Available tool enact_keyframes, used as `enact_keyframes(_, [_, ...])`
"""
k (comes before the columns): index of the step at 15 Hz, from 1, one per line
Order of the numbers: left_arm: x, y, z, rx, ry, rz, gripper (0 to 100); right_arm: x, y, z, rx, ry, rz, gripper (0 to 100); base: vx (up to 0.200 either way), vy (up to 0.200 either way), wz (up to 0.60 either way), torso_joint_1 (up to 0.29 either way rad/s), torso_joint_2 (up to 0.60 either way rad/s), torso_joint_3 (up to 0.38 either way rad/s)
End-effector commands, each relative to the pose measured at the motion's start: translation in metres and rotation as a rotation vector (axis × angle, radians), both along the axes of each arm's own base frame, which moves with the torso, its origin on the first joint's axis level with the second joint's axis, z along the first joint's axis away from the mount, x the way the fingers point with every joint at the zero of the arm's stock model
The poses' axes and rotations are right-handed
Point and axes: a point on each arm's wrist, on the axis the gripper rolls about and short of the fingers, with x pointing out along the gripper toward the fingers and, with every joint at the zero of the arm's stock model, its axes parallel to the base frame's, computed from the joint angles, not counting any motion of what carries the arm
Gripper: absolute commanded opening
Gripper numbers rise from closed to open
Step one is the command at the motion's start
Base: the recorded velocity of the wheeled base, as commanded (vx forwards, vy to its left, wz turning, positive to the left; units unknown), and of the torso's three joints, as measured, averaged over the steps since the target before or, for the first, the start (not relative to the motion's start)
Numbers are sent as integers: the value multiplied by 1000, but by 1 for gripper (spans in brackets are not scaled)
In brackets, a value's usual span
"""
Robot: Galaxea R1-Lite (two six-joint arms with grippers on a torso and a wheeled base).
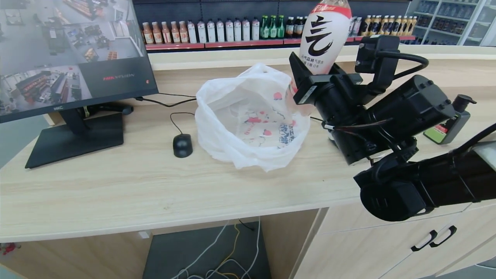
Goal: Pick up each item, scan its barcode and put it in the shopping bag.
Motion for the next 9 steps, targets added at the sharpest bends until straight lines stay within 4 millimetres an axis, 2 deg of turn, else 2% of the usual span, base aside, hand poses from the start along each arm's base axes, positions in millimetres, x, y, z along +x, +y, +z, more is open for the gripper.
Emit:
enact_keyframes(1, [0, 0, 0, 0, 0, 0, 100, 1, 2, -2, -9, 11, 3, 0, 0, 0, 0, 0, 0, 0])
enact_keyframes(3, [0, 0, 0, 2, 0, 0, 100, 4, 4, -4, -34, 46, 7, 0, 0, 0, 0, 0, 0, 0])
enact_keyframes(7, [0, 0, 0, 2, 0, 0, 100, 15, 16, 4, -57, 83, 18, 0, 0, 0, 0, 0, 0, 0])
enact_keyframes(9, [0, 0, 0, 0, 0, 0, 100, 38, 33, 8, -77, 111, 20, 0, 0, 0, 0, 0, 0, 0])
